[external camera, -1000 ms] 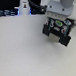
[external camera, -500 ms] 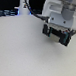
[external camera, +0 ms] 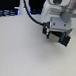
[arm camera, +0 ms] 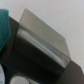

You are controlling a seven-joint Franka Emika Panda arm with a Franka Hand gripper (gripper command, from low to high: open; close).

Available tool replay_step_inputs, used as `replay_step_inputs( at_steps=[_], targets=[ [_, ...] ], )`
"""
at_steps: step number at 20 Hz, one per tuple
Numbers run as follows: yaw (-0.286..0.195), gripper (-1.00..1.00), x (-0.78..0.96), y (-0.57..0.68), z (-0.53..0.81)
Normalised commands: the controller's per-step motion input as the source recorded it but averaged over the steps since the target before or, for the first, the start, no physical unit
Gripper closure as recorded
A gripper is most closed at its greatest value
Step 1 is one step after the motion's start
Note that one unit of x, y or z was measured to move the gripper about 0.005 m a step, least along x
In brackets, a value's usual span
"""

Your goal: Open the kcup holder, insert the kcup into the holder, and close the kcup holder

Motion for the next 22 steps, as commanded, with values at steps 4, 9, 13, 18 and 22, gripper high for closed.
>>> replay_step_inputs(
  at_steps=[4,9,13,18,22],
  targets=[
    [0.117,-1.00,-0.43,0.47,-0.12],
    [0.118,-1.00,-0.43,0.48,-0.11],
    [0.103,-1.00,-0.39,0.52,-0.08],
    [0.086,-1.00,-0.35,0.56,-0.05],
    [0.081,-1.00,-0.33,0.57,-0.04]
  ],
)
